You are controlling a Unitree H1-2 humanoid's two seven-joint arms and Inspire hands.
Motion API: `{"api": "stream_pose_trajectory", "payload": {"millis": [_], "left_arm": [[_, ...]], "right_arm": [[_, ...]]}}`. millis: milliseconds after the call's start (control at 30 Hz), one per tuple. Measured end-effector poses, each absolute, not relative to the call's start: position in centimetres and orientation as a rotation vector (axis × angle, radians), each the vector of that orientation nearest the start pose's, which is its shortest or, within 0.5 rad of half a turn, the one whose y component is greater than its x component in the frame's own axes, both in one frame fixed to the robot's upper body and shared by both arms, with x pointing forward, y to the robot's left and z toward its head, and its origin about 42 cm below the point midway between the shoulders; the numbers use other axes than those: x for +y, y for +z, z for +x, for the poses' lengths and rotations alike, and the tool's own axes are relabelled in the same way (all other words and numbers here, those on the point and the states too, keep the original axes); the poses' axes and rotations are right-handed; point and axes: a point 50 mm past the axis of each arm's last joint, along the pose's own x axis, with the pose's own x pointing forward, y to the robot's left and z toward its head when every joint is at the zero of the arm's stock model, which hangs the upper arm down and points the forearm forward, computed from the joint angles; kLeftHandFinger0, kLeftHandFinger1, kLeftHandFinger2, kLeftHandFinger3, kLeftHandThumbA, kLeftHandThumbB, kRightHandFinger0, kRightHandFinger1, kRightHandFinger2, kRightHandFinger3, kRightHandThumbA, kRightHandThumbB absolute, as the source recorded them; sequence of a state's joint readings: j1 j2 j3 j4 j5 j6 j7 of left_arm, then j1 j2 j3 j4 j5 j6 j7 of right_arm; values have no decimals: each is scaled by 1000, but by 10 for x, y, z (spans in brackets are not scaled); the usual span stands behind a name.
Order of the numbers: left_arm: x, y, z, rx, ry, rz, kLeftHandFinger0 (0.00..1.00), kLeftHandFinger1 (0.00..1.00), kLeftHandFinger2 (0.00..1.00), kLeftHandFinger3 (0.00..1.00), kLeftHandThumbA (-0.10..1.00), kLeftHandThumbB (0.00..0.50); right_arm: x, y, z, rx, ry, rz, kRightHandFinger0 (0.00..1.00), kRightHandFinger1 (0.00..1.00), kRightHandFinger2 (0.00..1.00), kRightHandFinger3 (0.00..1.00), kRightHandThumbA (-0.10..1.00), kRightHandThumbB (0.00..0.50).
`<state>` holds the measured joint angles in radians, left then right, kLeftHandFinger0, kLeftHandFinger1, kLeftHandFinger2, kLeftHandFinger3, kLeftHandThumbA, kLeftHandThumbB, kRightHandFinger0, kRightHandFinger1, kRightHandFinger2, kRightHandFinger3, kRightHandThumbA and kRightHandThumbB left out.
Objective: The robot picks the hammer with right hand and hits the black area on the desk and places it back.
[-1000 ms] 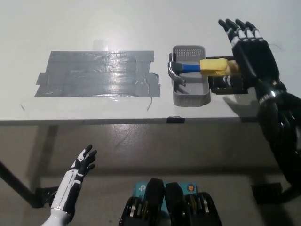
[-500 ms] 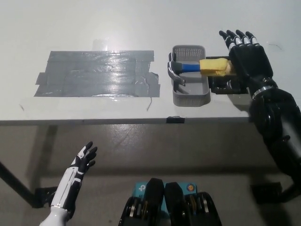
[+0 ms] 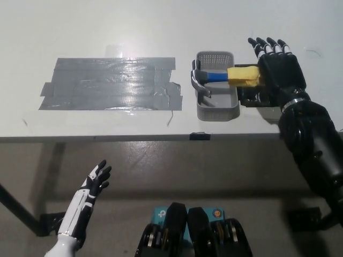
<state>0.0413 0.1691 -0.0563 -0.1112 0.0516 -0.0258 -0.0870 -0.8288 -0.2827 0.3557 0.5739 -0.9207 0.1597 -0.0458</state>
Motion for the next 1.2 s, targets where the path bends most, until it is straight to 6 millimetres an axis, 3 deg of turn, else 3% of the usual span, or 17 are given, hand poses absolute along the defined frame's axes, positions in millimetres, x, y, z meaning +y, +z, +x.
{"api": "stream_pose_trajectory", "payload": {"millis": [533, 1200], "left_arm": [[244, 121, 273, -96, -149, 222, 1000, 1000, 1000, 1000, 1000, 25], [243, 126, 273, -113, -158, 225, 1000, 1000, 1000, 1000, 1000, 33]], "right_arm": [[-185, 257, 534, -207, 26, -1395, 1000, 1000, 1000, 1000, 1000, 395], [-175, 250, 538, -183, 49, -1384, 1000, 1000, 1000, 1000, 1000, 411]]}}
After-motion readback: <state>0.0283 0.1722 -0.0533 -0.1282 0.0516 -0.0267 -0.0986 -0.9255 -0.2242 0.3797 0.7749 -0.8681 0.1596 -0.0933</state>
